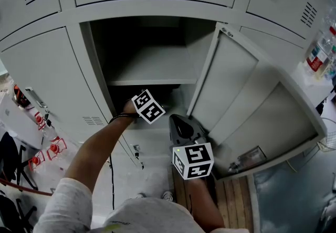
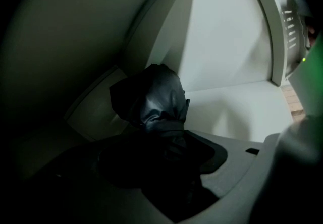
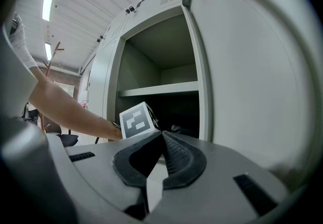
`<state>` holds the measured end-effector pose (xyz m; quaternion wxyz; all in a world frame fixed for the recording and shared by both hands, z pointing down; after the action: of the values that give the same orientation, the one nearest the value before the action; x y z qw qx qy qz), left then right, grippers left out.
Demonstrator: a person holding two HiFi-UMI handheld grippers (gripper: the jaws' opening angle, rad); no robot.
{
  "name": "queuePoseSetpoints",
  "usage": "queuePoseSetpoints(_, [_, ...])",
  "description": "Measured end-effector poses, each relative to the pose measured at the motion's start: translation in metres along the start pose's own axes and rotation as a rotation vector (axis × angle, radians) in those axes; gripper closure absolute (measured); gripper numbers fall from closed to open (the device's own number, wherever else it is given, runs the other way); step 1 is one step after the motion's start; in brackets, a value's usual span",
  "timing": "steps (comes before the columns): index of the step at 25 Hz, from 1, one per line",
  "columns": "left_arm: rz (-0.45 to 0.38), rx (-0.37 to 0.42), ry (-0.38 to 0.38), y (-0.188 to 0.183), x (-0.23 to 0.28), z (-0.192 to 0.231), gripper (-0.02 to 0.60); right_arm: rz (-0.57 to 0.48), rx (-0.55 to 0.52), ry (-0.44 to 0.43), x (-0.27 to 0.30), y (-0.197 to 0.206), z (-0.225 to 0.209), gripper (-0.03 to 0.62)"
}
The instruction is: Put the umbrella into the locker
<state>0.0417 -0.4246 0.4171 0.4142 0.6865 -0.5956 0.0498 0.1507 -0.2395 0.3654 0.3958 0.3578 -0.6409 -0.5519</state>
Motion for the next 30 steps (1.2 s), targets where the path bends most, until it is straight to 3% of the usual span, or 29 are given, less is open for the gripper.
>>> queuePoseSetpoints(6, [0.028, 0.049, 0.003, 0.0028, 0.0041, -0.0036, 0.327, 0.002, 0.002, 0.0, 0.0, 0.0006, -0.0008, 0.591])
queuePoseSetpoints(16, [0.042, 0.001, 0.061, 0.0046, 0.0081, 0.001, 0.327, 0.015, 0.005, -0.01, 0.0022, 0.0035, 0.0024, 0.591])
queuePoseSetpoints(23, [0.031, 0.015, 0.041, 0.0045, 0.0066, -0.0002, 0.327, 0.022, 0.004, -0.022, 0.0054, 0.0052, 0.0064, 0.591])
queuePoseSetpoints(30, [0.033, -0.015, 0.073, 0.0061, 0.0087, 0.0028, 0.325, 0.028, 0.005, -0.028, 0.0079, 0.0071, 0.0085, 0.591])
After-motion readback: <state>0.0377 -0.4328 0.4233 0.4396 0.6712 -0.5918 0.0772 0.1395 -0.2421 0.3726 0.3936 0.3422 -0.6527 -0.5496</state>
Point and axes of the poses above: the fingertips, and each gripper's own axes: x forward along the fingers, z to its left, y out of its underside, the point moved 9 cm from there along -x, backward along the fingers, and after that the axes turned 5 degrees about x, right-handed, at the moved point
